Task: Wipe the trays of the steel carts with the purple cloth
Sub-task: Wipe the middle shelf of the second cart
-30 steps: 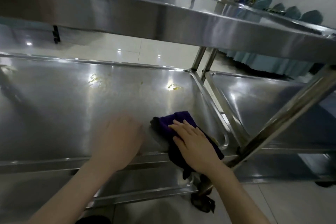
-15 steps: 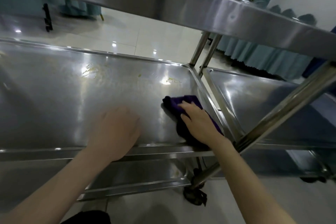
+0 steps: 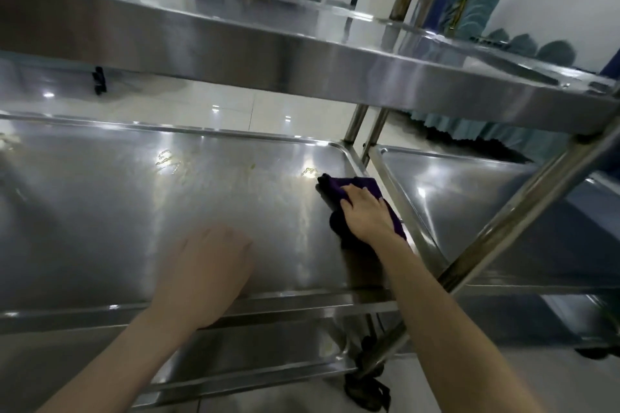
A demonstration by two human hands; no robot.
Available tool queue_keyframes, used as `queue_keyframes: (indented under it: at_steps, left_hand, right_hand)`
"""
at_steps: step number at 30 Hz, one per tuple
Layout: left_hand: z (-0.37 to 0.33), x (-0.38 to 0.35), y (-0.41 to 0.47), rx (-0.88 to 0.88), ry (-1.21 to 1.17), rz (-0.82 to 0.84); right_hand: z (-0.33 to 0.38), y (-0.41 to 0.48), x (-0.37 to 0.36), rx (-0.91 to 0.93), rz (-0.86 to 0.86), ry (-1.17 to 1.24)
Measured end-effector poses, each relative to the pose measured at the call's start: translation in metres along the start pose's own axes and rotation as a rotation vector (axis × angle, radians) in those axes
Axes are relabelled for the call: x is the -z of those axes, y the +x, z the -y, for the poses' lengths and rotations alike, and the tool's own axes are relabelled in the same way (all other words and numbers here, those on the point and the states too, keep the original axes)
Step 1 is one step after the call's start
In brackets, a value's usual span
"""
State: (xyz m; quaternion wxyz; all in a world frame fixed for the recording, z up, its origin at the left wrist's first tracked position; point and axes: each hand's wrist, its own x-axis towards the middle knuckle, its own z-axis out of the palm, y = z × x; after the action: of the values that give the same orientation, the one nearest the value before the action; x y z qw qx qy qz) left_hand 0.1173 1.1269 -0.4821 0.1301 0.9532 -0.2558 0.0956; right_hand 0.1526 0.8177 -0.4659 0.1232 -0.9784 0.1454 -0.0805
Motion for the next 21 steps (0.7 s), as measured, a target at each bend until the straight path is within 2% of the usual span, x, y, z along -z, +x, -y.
queue_keyframes:
  at_steps: [5,8,11,12,14,17,19,21]
  left_hand:
    - [-0.001,0.002,0.0,0.009,0.015,0.018]
    - [-0.001,0.0,-0.001,-0.005,-0.011,-0.042]
    - [0.0,-0.002,-0.002,0.024,-0.057,-0.111]
    - [0.001,-0.003,-0.002,0.052,-0.075,-0.134]
    - [0.004,-0.003,-0.004,0.126,-0.119,-0.196]
    - [0.011,0.005,-0.008,0.216,-0.187,-0.228]
    - [0.022,0.012,-0.01,0.166,-0.143,-0.158]
    - [0.042,0.021,-0.012,0.043,-0.057,-0.081]
  right_hand:
    - [-0.04,-0.107,-0.01,0.047,-0.023,0.019]
    - [-0.03,-0.087,-0.005,-0.005,0.008,0.021]
    - [0.027,-0.033,-0.012,-0.086,-0.014,-0.008]
    - [0.055,-0.016,-0.021,-0.051,-0.001,-0.022]
    - [0.117,0.007,-0.042,0.14,0.049,-0.023]
    - [0.172,0.011,-0.06,0.384,0.224,0.031]
    - [0.146,0.007,-0.05,0.386,0.248,0.052]
    - [0.081,0.001,-0.033,0.21,0.118,0.034]
